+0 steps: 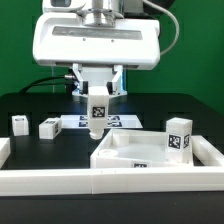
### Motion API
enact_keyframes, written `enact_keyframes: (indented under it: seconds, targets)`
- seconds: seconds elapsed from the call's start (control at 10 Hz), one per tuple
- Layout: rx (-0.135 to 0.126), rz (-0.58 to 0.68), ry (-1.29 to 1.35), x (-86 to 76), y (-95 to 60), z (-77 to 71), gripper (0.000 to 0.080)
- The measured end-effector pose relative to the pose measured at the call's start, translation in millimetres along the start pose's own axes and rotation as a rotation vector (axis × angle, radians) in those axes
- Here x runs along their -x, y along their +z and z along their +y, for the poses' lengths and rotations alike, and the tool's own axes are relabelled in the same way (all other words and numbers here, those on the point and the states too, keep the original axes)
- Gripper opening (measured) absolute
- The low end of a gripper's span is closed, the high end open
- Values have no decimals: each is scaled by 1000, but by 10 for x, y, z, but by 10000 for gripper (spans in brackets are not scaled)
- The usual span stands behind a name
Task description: Assemble square table
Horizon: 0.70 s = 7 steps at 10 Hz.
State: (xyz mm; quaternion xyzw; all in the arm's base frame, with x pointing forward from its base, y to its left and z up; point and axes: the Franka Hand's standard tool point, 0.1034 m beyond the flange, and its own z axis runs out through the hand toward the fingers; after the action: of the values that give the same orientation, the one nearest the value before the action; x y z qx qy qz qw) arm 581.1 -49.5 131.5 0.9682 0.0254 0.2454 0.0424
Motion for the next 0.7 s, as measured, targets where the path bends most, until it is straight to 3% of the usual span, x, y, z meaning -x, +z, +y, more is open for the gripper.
enact_keyframes:
  seconds: [0.1,0.5,0.7]
  targets:
    - [8,21,3,19,12,-4,292]
    - [-17,23,-11,40,88,-263,292]
    - [-16,31,-15,41,103,-287,292]
